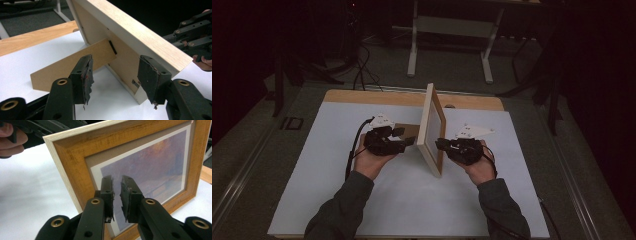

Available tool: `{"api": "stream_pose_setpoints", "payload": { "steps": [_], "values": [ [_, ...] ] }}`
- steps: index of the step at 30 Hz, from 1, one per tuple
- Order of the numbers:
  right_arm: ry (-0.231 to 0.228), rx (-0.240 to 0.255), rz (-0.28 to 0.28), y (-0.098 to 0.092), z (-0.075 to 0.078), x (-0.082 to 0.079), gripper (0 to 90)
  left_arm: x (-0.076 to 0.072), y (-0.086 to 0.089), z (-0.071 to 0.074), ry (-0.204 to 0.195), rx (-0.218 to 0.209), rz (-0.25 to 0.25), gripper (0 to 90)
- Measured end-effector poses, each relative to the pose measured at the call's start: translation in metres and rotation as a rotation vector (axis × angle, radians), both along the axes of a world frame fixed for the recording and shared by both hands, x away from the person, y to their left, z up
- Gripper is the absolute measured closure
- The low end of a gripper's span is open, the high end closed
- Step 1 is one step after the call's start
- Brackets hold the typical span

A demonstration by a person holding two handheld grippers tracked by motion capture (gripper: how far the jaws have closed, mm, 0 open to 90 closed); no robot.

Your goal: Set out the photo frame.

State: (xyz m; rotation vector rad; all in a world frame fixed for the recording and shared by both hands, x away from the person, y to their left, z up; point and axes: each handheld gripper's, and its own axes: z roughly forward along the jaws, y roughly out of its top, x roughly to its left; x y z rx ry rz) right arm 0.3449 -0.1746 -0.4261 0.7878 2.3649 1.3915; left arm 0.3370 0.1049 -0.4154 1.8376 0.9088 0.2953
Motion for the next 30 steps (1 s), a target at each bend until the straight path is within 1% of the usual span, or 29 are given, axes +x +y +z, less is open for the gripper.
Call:
{"api": "stream_pose_setpoints", "payload": {
  "steps": [2, 4, 5, 6, 7, 11, 12, 14, 15, 17, 19, 20, 23, 26, 30],
  "values": [
    [-0.003, -0.003, 0.001, 0.001, -0.001, 0.0, 78.7, -0.002, 0.003, -0.001, 0.002, -0.029, -0.005, 44.6],
    [-0.002, -0.002, 0.0, 0.001, -0.001, 0.0, 78.5, -0.004, 0.005, -0.001, 0.002, -0.055, -0.022, 42.6],
    [-0.002, -0.002, 0.0, 0.001, -0.001, 0.0, 78.5, -0.004, 0.005, -0.001, 0.002, -0.055, -0.022, 41.4],
    [-0.001, -0.002, 0.0, 0.0, -0.001, 0.0, 78.2, -0.006, 0.005, -0.002, -0.004, -0.056, -0.041, 41.4],
    [0.0, -0.004, -0.004, -0.001, -0.001, 0.0, 77.6, -0.007, 0.006, -0.002, -0.006, -0.056, -0.047, 38.6],
    [0.006, -0.001, -0.016, -0.002, -0.001, 0.0, 76.9, -0.012, 0.006, -0.002, -0.014, -0.069, -0.062, 33.2],
    [0.007, 0.0, -0.017, -0.002, -0.002, 0.0, 76.8, -0.014, 0.004, -0.002, -0.018, -0.068, -0.068, 30.9],
    [0.005, 0.003, -0.017, -0.003, -0.002, 0.0, 76.7, -0.019, 0.0, -0.003, -0.035, -0.061, -0.073, 30.3],
    [0.006, 0.001, -0.018, -0.003, -0.003, 0.001, 76.7, -0.021, -0.003, -0.003, -0.041, -0.058, -0.073, 28.6],
    [0.005, 0.001, -0.021, -0.003, -0.003, 0.001, 76.8, -0.024, -0.008, -0.003, -0.059, -0.05, -0.067, 26.9],
    [0.003, 0.009, -0.028, -0.003, -0.002, 0.001, 76.9, -0.025, -0.013, -0.002, -0.064, -0.053, -0.056, 26.2],
    [0.001, 0.011, -0.03, -0.003, -0.002, 0.001, 76.8, -0.025, -0.015, -0.001, -0.065, -0.047, -0.048, 25.7],
    [0.001, 0.017, -0.042, -0.005, -0.002, 0.001, 76.8, -0.023, -0.023, -0.001, -0.054, -0.027, -0.037, 24.6],
    [0.001, 0.017, -0.047, -0.008, -0.002, 0.001, 76.8, -0.022, -0.031, -0.001, -0.039, -0.001, -0.015, 24.9],
    [0.002, 0.023, -0.053, -0.01, -0.001, 0.001, 76.8, -0.019, -0.042, -0.003, -0.019, 0.003, 0.01, 26.1]
  ]
}}
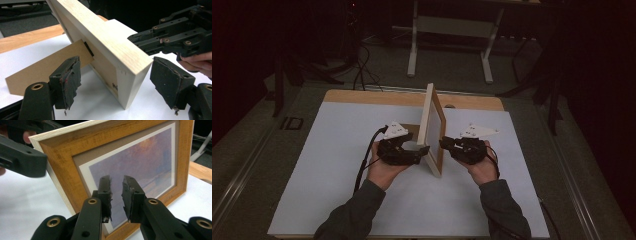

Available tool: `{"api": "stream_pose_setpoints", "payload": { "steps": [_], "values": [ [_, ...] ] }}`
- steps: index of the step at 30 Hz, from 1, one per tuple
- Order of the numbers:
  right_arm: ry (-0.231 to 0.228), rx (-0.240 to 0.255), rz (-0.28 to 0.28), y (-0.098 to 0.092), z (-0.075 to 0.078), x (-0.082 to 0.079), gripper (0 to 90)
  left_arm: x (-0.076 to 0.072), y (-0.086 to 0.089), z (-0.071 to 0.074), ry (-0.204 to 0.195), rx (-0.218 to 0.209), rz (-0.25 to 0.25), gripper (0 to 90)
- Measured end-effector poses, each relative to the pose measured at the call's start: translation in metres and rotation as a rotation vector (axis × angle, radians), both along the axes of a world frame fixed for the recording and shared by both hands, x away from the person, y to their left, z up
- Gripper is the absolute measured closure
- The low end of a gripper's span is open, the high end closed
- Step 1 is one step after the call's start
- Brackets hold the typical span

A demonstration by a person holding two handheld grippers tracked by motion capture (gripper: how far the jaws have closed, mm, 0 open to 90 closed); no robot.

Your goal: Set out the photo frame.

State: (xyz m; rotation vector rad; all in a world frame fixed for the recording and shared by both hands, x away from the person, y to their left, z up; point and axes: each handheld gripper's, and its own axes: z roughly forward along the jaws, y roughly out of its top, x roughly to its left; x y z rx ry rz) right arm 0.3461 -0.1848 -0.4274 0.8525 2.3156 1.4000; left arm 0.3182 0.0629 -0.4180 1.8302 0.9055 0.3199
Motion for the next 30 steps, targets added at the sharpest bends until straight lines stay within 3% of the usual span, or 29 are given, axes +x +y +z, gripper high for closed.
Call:
{"api": "stream_pose_setpoints", "payload": {
  "steps": [4, 8, 13, 18, 25, 30],
  "values": [
    [0.0, 0.013, -0.013, -0.004, 0.0, 0.001, 76.7, 0.002, -0.011, 0.001, 0.011, -0.009, 0.016, 27.9],
    [0.004, 0.02, -0.023, -0.008, 0.0, 0.001, 76.6, 0.003, -0.021, 0.001, 0.014, 0.014, 0.044, 34.2],
    [0.007, 0.019, -0.031, -0.013, -0.001, 0.001, 76.5, 0.006, -0.022, 0.0, 0.026, 0.019, 0.08, 44.8],
    [0.009, 0.021, -0.035, -0.014, -0.002, 0.001, 76.5, 0.005, -0.023, 0.0, 0.03, 0.027, 0.093, 48.9],
    [0.007, 0.016, -0.036, -0.014, -0.001, 0.002, 76.5, 0.008, -0.006, 0.0, 0.057, 0.021, 0.153, 60.0],
    [0.006, 0.016, -0.043, -0.016, 0.0, 0.005, 76.5, 0.014, 0.011, 0.001, 0.073, 0.023, 0.152, 66.0]
  ]
}}
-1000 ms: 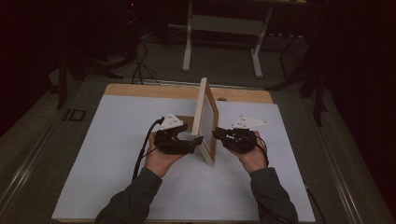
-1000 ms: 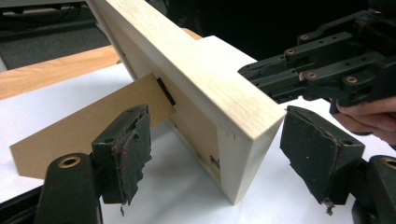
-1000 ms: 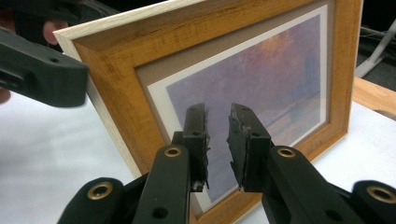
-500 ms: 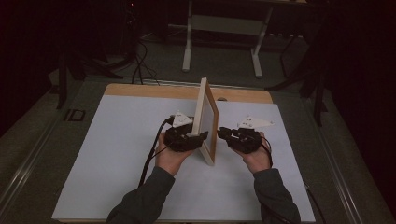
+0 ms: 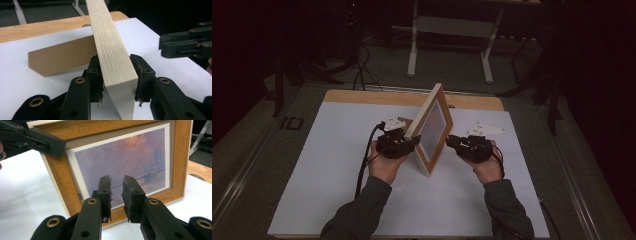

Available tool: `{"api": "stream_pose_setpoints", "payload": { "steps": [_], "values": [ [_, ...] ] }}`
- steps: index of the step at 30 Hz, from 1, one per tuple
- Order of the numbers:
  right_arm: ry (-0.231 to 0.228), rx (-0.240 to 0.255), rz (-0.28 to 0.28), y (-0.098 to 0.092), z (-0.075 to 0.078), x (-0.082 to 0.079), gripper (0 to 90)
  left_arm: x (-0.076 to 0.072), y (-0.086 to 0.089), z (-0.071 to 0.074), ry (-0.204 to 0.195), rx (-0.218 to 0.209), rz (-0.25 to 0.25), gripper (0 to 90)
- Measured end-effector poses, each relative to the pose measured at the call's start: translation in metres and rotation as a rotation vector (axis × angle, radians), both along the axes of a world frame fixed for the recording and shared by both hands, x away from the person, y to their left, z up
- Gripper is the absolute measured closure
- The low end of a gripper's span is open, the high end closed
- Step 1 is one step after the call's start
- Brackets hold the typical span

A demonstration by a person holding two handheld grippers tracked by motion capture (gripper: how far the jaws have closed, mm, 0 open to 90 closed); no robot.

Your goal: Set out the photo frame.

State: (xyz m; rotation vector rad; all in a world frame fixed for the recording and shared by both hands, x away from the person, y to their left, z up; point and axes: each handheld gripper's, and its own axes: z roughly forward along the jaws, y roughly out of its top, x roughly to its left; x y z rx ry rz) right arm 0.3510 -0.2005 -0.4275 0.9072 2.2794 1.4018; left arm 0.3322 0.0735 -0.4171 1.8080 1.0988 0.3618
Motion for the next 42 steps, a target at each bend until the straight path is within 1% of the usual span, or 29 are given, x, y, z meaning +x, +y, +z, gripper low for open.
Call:
{"api": "stream_pose_setpoints", "payload": {
  "steps": [4, 6, 10, 14, 16, 18, 22, 24, 25, 26, 27, 29, 30, 31, 32, 34, 35, 36, 37, 38, 41, 42],
  "values": [
    [0.001, -0.006, -0.011, 0.0, 0.001, 0.003, 76.5, 0.005, 0.014, 0.001, 0.014, -0.012, -0.039, 68.1],
    [0.001, -0.005, -0.017, 0.0, 0.001, 0.005, 76.5, 0.007, 0.023, 0.001, 0.024, -0.025, -0.066, 68.6],
    [-0.002, -0.027, -0.026, 0.001, 0.002, 0.007, 76.1, 0.011, 0.038, 0.001, 0.033, -0.029, -0.118, 69.0],
    [-0.002, -0.028, -0.042, 0.001, 0.003, 0.012, 75.0, 0.018, 0.055, 0.002, 0.046, -0.035, -0.186, 69.4],
    [-0.001, -0.025, -0.054, 0.0, 0.003, 0.016, 73.3, 0.023, 0.064, 0.001, 0.051, -0.045, -0.233, 69.4],
    [0.014, -0.019, -0.069, -0.002, 0.001, 0.023, 72.8, 0.029, 0.074, 0.0, 0.066, -0.064, -0.276, 69.9],
    [0.035, -0.005, -0.096, -0.005, -0.001, 0.035, 67.3, 0.036, 0.088, 0.0, 0.079, -0.065, -0.339, 70.1],
    [0.038, -0.004, -0.105, -0.005, -0.001, 0.04, 64.3, 0.037, 0.09, 0.0, 0.072, -0.056, -0.337, 69.8],
    [0.035, -0.005, -0.109, -0.004, -0.001, 0.042, 63.0, 0.035, 0.089, 0.0, 0.06, -0.05, -0.319, 69.5],
    [0.037, -0.004, -0.111, -0.003, 0.0, 0.045, 61.6, 0.032, 0.088, 0.0, 0.044, -0.035, -0.28, 66.1],
    [0.033, -0.007, -0.114, -0.002, 0.001, 0.047, 60.1, 0.03, 0.087, 0.0, 0.038, -0.033, -0.256, 59.4],
    [0.029, -0.005, -0.115, 0.0, 0.002, 0.052, 57.0, 0.024, 0.086, -0.002, 0.02, -0.033, -0.202, 53.1],
    [0.026, -0.007, -0.117, 0.001, 0.003, 0.055, 55.2, 0.021, 0.086, -0.003, 0.013, -0.03, -0.185, 51.4],
    [0.024, -0.007, -0.118, 0.002, 0.004, 0.058, 53.3, 0.017, 0.085, -0.004, 0.005, -0.022, -0.161, 51.3],
    [0.019, -0.012, -0.115, 0.003, 0.004, 0.061, 51.7, 0.013, 0.085, -0.005, -0.005, -0.023, -0.139, 51.3],
    [0.015, -0.03, -0.117, 0.005, 0.005, 0.066, 48.6, 0.005, 0.086, -0.008, -0.021, -0.032, -0.12, 52.5],
    [0.015, -0.03, -0.117, 0.005, 0.005, 0.066, 48.6, 0.005, 0.086, -0.008, -0.021, -0.032, -0.12, 55.4],
    [0.012, -0.038, -0.119, 0.007, 0.005, 0.069, 46.7, 0.002, 0.086, -0.009, -0.027, -0.019, -0.136, 55.4],
    [0.008, -0.044, -0.132, 0.009, 0.004, 0.074, 43.3, 0.002, 0.086, -0.009, -0.027, -0.021, -0.141, 65.6],
    [0.006, -0.043, -0.141, 0.01, 0.004, 0.076, 41.9, 0.002, 0.086, -0.008, -0.024, -0.022, -0.142, 68.1],
    [0.006, -0.036, -0.156, 0.01, 0.003, 0.079, 40.0, 0.004, 0.086, -0.008, -0.023, -0.019, -0.155, 68.7],
    [0.004, -0.035, -0.159, 0.01, 0.003, 0.08, 39.1, 0.007, 0.09, -0.009, -0.007, -0.042, -0.184, 68.7]
  ]
}}
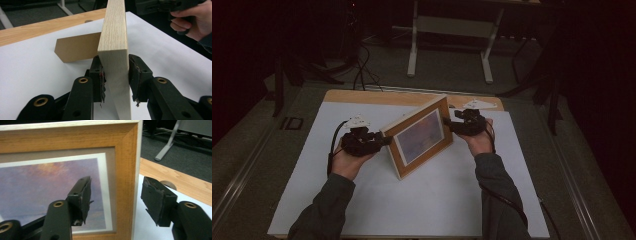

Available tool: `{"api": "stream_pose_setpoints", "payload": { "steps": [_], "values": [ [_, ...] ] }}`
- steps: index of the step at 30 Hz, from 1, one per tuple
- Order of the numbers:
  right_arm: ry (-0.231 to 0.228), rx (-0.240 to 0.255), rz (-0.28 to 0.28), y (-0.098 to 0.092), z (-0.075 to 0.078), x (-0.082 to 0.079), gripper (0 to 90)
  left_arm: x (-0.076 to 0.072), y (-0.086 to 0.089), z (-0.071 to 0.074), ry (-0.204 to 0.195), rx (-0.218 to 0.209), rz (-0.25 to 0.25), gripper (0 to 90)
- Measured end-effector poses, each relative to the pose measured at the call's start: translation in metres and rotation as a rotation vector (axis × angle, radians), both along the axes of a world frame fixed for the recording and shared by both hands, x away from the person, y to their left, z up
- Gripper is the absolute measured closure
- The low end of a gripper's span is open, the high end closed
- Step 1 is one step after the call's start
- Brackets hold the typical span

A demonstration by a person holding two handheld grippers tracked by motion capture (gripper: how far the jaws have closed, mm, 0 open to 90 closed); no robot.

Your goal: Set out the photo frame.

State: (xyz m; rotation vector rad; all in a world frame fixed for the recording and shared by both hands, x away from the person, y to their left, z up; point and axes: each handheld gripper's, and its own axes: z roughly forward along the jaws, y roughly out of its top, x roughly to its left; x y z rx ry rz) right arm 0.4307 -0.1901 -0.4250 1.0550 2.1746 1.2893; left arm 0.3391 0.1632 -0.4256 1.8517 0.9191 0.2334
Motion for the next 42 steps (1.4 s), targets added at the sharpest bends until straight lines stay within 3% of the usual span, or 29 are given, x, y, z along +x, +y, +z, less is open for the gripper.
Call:
{"api": "stream_pose_setpoints", "payload": {
  "steps": [3, 7, 10, 14, 23, 26, 30, 33, 42],
  "values": [
    [0.004, 0.005, -0.005, -0.001, -0.001, 0.006, 35.4, 0.007, 0.006, -0.001, 0.016, -0.018, -0.046, 70.1],
    [0.008, 0.022, 0.006, -0.001, 0.0, 0.011, 33.4, 0.019, 0.016, 0.001, 0.036, -0.009, -0.086, 70.2],
    [0.006, 0.023, 0.023, 0.002, 0.001, 0.014, 32.2, 0.027, 0.023, 0.003, 0.026, 0.018, -0.024, 69.3],
    [0.004, 0.01, 0.045, 0.012, 0.003, 0.019, 31.1, 0.033, 0.027, 0.002, 0.024, 0.013, 0.044, 68.5],
    [0.04, 0.039, 0.059, 0.024, -0.001, 0.041, 23.3, 0.034, 0.026, 0.001, 0.022, 0.013, 0.051, 69.5],
    [0.07, 0.082, 0.081, 0.024, -0.007, 0.048, 20.1, 0.035, 0.026, 0.001, 0.022, 0.016, 0.049, 69.5],
    [0.083, 0.078, 0.112, 0.028, -0.011, 0.049, 23.0, 0.038, 0.024, 0.001, 0.025, 0.021, 0.061, 69.3],
    [0.096, 0.097, 0.102, 0.022, -0.01, 0.048, 29.7, 0.04, 0.024, 0.0, 0.028, 0.011, 0.061, 69.1],
    [0.113, 0.135, 0.073, 0.003, -0.012, 0.038, 42.9, 0.049, 0.023, -0.006, 0.062, -0.061, 0.061, 68.7]
  ]
}}
